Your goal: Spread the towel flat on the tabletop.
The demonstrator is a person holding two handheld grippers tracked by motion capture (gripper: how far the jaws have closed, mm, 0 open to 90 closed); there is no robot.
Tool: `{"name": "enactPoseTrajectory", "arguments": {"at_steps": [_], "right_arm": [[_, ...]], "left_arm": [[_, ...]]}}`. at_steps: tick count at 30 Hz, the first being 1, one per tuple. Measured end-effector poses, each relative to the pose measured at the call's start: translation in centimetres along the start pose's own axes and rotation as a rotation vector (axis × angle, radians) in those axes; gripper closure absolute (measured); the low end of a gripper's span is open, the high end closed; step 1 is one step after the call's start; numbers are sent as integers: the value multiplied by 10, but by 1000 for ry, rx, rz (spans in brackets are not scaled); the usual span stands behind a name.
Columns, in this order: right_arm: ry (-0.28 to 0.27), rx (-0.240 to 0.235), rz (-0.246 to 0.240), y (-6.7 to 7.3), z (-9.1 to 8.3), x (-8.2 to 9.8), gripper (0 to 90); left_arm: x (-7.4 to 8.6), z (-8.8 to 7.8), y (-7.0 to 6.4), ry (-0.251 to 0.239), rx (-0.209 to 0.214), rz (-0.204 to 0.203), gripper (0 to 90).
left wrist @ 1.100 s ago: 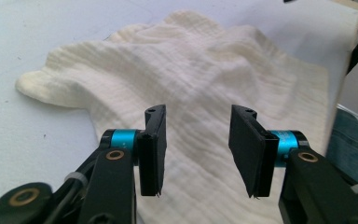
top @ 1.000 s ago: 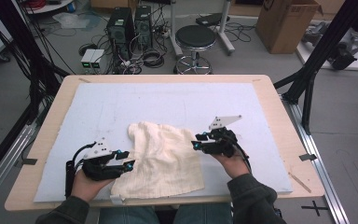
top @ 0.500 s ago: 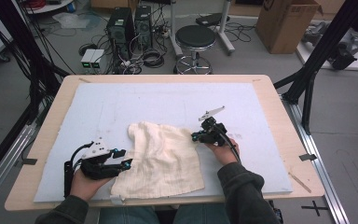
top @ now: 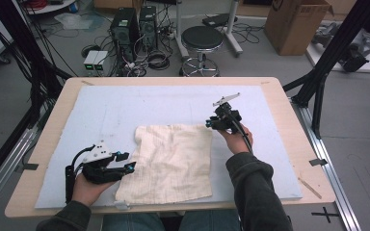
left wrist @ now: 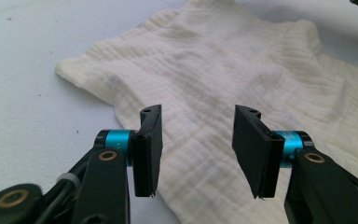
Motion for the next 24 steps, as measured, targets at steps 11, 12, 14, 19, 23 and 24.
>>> {"name": "enactPoseTrajectory", "arguments": {"at_steps": [11,12,14,19,23,24], "right_arm": [[-50,-124,-61,46,-11,6,603],[-50,-126,-62,46,-12,9,595],[-64,-109,-57,43,-13,12,585],[-82,-76,10,19,-8,20,541],[-83,-65,58,4,5,21,517],[-73,-62,60,2,9,23,516]], "left_arm": [[-8,10,24,5,-71,-44,525],[-10,14,29,0,-83,-59,530],[-15,24,38,19,-103,-66,543],[-30,58,57,33,-144,-115,567],[-32,87,74,83,-198,-154,571],[-29,94,77,100,-207,-174,566]]}}
Point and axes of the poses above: each handheld gripper's, and its own axes: z roughly forward along the jaws, x roughly out of its underside, y roughly to its left, the point moved 9 cm from there along z, roughly forward along the jaws, and after that the axes turned 6 degrees about -x, right-handed, at the moved point
